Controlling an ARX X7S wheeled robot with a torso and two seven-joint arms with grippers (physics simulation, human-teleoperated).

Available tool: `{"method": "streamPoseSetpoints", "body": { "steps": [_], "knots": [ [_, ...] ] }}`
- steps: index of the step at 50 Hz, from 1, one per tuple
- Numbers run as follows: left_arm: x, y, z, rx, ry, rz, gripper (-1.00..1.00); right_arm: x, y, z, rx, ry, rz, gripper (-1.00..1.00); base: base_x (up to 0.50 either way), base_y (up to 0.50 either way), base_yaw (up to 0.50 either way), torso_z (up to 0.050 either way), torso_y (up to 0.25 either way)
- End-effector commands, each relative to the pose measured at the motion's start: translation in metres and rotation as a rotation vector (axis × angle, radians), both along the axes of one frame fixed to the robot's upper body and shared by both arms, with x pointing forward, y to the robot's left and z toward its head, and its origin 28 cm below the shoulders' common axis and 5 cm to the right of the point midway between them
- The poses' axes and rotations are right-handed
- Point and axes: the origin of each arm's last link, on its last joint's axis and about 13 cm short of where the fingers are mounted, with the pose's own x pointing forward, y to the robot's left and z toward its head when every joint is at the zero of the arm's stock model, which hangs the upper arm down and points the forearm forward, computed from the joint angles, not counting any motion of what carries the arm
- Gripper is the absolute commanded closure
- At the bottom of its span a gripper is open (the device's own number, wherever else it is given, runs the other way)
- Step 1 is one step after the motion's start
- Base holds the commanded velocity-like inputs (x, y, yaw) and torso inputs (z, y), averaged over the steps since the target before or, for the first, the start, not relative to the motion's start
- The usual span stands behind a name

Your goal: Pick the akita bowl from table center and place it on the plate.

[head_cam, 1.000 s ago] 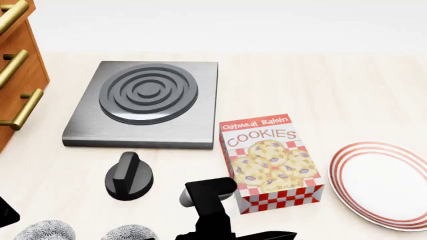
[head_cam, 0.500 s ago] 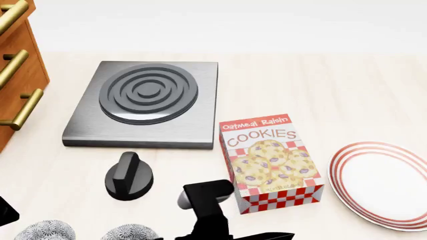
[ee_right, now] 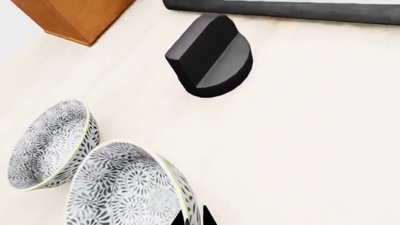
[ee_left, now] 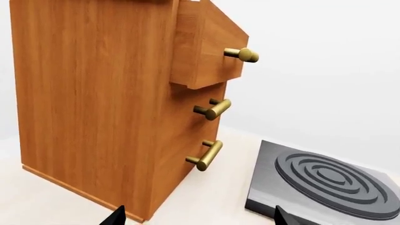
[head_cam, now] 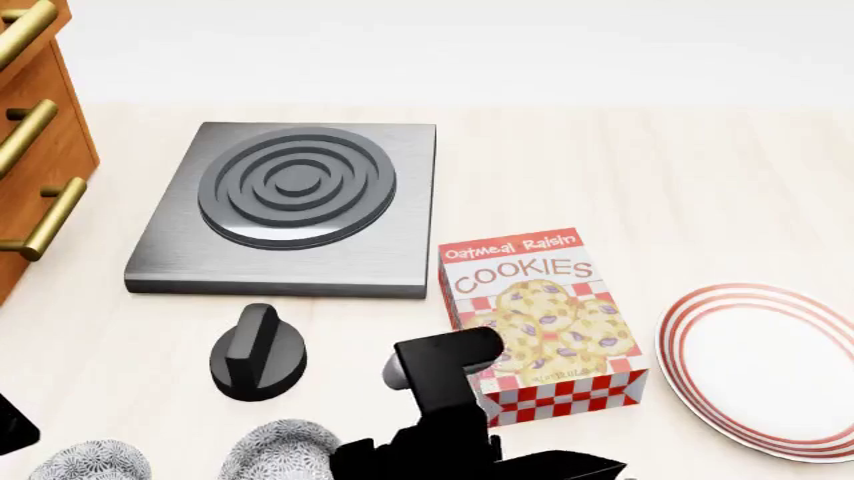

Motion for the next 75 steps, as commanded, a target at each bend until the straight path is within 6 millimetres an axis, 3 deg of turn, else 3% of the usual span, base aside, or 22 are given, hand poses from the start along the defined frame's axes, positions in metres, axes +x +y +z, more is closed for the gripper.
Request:
{"method": "streamPoseSetpoints", "body": {
  "steps": [1,17,40,45,56,75],
  "knots": [
    [-0.001,-0.003,0.000,0.004,0.000,-0.010,-1.00,-0.011,-0.020,0.040,-0.017,-0.241,-0.121,1.00,0.00,0.00,0.00,0.000,0.015],
    [0.002,-0.005,0.007,0.010,-0.012,-0.029,-1.00,-0.039,-0.060,0.101,-0.054,-0.639,-0.381,1.00,0.00,0.00,0.00,0.000,0.000],
    [0.003,-0.008,0.010,0.012,-0.021,-0.043,-1.00,-0.062,-0.098,0.149,-0.168,-0.934,-0.620,1.00,0.00,0.00,0.00,0.000,0.000],
    [0.002,-0.007,0.009,0.014,-0.019,-0.042,-1.00,-0.063,-0.109,0.152,-0.226,-0.944,-0.705,1.00,0.00,0.00,0.00,0.000,0.000],
    [0.001,-0.009,0.009,0.016,-0.018,-0.047,-1.00,-0.065,-0.129,0.147,-0.130,-0.758,-0.847,1.00,0.00,0.00,0.00,0.000,0.001],
    [0.002,-0.010,0.008,0.017,-0.015,-0.051,-1.00,-0.063,-0.147,0.135,-0.049,-0.578,-0.889,1.00,0.00,0.00,0.00,0.000,0.001]
  ]
}}
